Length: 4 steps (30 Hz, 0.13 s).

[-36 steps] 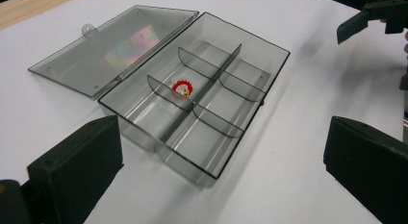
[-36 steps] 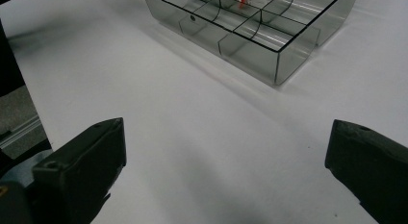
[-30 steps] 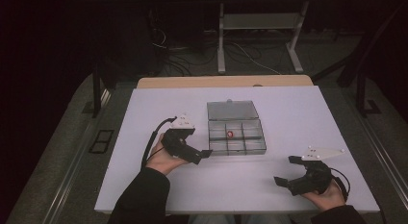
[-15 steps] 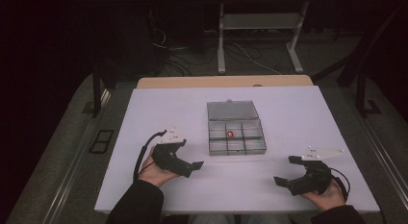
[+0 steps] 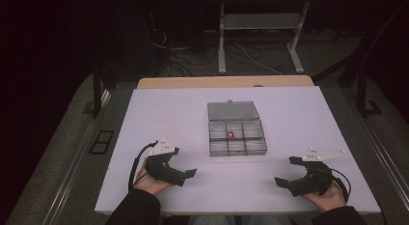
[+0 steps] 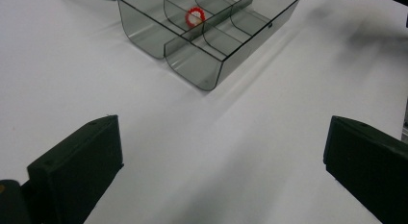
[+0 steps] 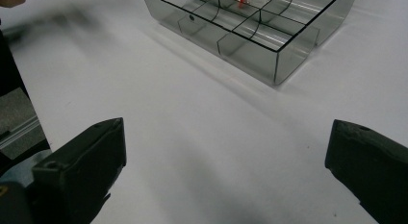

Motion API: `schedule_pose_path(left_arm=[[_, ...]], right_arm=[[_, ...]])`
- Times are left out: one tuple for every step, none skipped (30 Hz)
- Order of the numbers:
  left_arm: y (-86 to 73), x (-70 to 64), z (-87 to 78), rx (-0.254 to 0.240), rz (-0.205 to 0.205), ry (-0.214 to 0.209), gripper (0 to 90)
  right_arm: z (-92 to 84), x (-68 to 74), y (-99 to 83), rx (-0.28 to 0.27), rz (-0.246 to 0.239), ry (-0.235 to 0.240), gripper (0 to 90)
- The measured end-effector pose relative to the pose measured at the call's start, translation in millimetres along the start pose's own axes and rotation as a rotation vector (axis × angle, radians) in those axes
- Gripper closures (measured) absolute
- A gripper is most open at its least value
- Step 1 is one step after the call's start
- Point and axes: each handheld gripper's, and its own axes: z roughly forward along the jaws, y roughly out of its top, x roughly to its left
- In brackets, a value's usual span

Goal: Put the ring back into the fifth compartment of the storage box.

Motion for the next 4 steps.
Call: schedule_pose_path(left_arm=[[-1.6,0.5,0.0,-0.001,-0.002,-0.002,0.0],[-2.7,0.5,0.0,0.004,-0.007,-0.003,0.0],[-3.5,0.8,0.2,0.005,-0.007,-0.002,0.0],[-4.1,1.1,0.3,0.001,-0.009,-0.004,0.0]], right_arm=[[-0.1,0.1,0.0,0.0,0.001,0.0,0.1],[-0.2,0.1,0.0,0.0,0.001,-0.001,0.1],[-0.3,-0.1,0.0,-0.001,0.002,-0.001,0.1],[-0.4,-0.4,-0.1,-0.001,0.002,-0.002,0.1]])
